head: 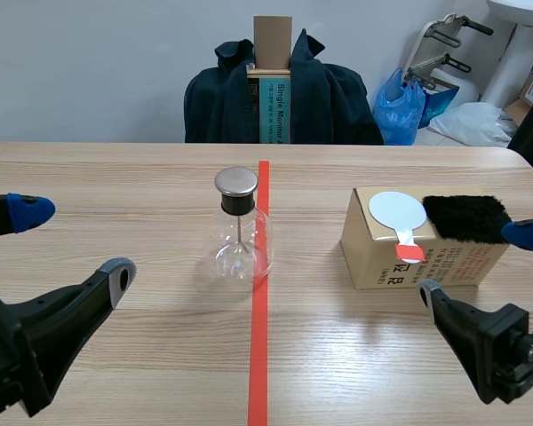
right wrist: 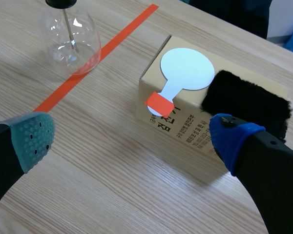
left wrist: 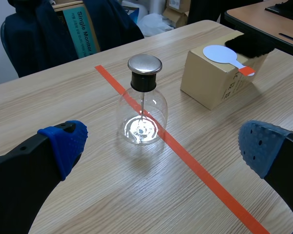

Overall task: Do the electroscope experiment.
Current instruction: 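Pick up the white charging plate, then bring the plate to the electroscope and point at the metal foil, then move the plate toward and away from the electroscope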

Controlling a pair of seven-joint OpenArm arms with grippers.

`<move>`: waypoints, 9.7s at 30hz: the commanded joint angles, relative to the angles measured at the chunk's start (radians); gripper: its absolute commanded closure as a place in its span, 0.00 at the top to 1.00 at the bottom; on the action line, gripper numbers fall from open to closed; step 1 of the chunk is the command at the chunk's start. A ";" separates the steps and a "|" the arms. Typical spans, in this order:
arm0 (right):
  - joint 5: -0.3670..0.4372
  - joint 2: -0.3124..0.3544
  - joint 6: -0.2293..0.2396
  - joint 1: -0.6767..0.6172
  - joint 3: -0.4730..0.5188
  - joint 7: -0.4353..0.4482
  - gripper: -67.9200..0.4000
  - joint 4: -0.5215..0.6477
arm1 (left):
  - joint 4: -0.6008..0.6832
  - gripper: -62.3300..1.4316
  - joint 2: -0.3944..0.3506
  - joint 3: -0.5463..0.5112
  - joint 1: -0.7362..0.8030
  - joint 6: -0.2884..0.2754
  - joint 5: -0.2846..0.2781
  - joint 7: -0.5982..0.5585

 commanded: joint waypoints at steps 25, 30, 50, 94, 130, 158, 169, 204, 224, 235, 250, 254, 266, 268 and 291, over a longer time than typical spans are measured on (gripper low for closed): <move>-1.455 0.006 -0.720 0.067 -0.152 0.316 1.00 -0.174 | 0.022 1.00 -0.002 -0.001 0.005 -0.001 -0.003 -0.013; -1.507 -0.040 -0.935 0.142 -0.255 0.237 1.00 -0.347 | 0.022 1.00 -0.002 -0.001 0.005 -0.001 -0.003 -0.013; -1.556 -0.122 -1.099 0.532 -0.590 -0.204 1.00 -0.657 | 0.022 1.00 -0.002 -0.001 0.005 -0.001 -0.003 -0.014; -1.546 -0.120 -1.099 0.591 -0.666 -0.305 0.02 -0.745 | 0.022 1.00 -0.002 -0.001 0.005 -0.001 -0.003 -0.014; -1.323 0.174 -1.149 0.589 -0.192 -0.264 0.02 -0.170 | 0.022 1.00 -0.003 -0.001 0.005 -0.001 0.048 0.000; -0.968 0.163 -1.149 0.589 0.187 -0.061 0.02 0.207 | -0.935 0.07 0.024 0.507 -0.898 -0.129 0.212 -0.288; -0.967 0.160 -1.149 0.588 0.187 -0.032 0.02 0.207 | -1.150 0.07 0.169 0.642 -1.027 -0.035 0.315 -0.350; -1.404 -0.220 -1.023 0.628 -0.396 0.438 0.02 -0.412 | -1.183 0.07 0.144 0.641 -1.028 -0.018 0.406 -0.426; -1.390 -0.305 -0.963 0.822 -0.453 0.433 0.02 -0.750 | -1.183 0.07 0.144 0.640 -1.020 -0.010 0.405 -0.426; -1.406 -0.306 -0.940 0.826 -0.510 0.433 0.02 -0.783 | -1.183 0.07 0.144 0.640 -1.020 -0.005 0.405 -0.426; -1.416 -0.305 -0.887 0.824 -0.509 0.535 0.02 -0.783 | -1.183 0.07 0.144 0.640 -1.020 0.019 0.405 -0.426; -1.419 -0.304 -0.888 0.824 -0.509 0.596 0.02 -0.783 | -1.183 0.07 0.144 0.640 -1.020 0.019 0.405 -0.426; -1.442 -0.302 -0.888 0.818 -0.509 0.719 0.02 -0.783 | -1.183 0.07 0.144 0.640 -1.020 0.019 0.405 -0.426; -1.445 -0.302 -0.888 0.818 -0.509 0.731 0.02 -0.783 | -1.183 0.07 0.144 0.640 -1.020 0.019 0.405 -0.426; -1.463 -0.303 -0.889 0.796 -0.509 0.563 0.02 -0.783 | -1.183 0.07 0.144 0.640 -1.020 0.019 0.405 -0.426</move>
